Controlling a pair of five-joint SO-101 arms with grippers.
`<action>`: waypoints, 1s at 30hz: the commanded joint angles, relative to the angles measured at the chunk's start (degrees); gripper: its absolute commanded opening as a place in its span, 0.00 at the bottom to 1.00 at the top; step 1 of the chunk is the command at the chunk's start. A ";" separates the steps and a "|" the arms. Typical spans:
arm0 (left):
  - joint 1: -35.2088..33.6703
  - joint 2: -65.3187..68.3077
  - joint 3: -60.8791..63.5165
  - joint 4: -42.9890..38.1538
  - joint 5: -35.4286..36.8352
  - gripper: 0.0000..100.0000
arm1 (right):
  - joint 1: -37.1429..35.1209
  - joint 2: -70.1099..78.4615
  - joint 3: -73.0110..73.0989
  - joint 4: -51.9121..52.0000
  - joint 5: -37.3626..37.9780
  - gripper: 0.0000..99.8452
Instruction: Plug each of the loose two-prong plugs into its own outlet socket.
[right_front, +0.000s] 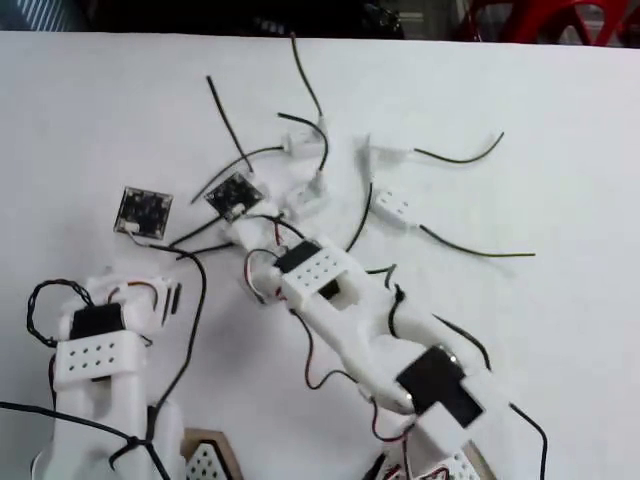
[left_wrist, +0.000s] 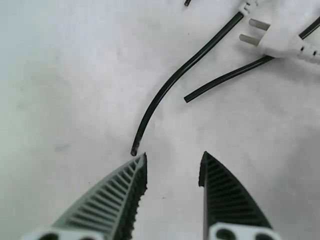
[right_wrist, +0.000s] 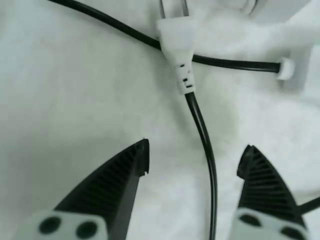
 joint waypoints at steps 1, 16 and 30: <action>-0.48 -1.63 -0.26 -1.23 -0.70 0.18 | -0.31 3.03 -5.01 -1.01 -0.09 0.27; -0.48 -1.89 1.58 -3.78 -0.70 0.18 | 2.59 -11.03 1.93 -0.66 -17.23 0.02; -0.48 -1.89 1.58 -3.87 -0.70 0.18 | 20.35 -52.70 23.56 -0.57 -24.79 0.02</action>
